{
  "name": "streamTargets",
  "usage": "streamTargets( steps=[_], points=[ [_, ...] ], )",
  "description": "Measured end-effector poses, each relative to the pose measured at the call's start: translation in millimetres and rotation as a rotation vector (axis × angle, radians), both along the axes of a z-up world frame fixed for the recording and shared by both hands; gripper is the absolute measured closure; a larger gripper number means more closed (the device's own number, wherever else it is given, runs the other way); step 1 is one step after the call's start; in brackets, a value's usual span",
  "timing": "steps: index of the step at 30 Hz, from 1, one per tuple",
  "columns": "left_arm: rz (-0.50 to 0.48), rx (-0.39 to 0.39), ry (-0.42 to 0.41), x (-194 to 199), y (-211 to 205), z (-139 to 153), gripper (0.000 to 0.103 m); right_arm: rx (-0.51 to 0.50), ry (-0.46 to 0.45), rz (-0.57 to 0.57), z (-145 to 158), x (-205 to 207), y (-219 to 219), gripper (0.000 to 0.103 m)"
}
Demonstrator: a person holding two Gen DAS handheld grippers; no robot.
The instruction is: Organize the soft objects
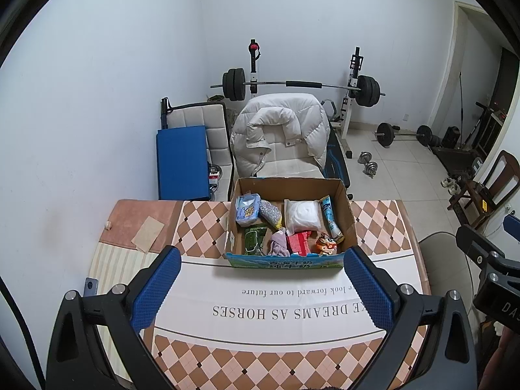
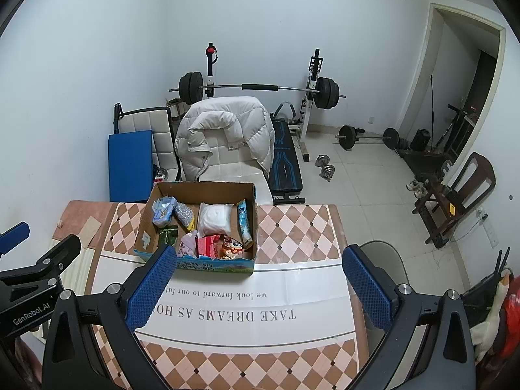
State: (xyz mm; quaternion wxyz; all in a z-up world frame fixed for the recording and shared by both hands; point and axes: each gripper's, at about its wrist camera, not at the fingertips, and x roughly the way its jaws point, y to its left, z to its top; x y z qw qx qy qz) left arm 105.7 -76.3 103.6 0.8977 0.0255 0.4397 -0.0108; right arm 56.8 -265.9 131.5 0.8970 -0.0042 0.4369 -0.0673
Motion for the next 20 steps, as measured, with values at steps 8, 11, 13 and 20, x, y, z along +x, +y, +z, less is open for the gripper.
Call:
streamTargets(
  steps=[8,11,13,20],
  points=[
    [0.002,0.002,-0.005,1.0,0.3,1.5,0.000,0.000,-0.003,0.003,1.7,1.4,1.5,0.000],
    [0.003,0.002,-0.006,0.7,0.4,1.4,0.000,0.000,-0.001,0.001,1.3,2.1,1.6,0.000],
    [0.005,0.001,-0.007,0.8,0.2,1.6,0.000,-0.002,-0.002,0.000,1.4,0.9,2.2,0.000],
    [0.004,-0.007,-0.022,2.2,3.0,7.5,0.000,0.000,-0.002,0.001,0.9,1.4,2.5,0.000]
  ],
)
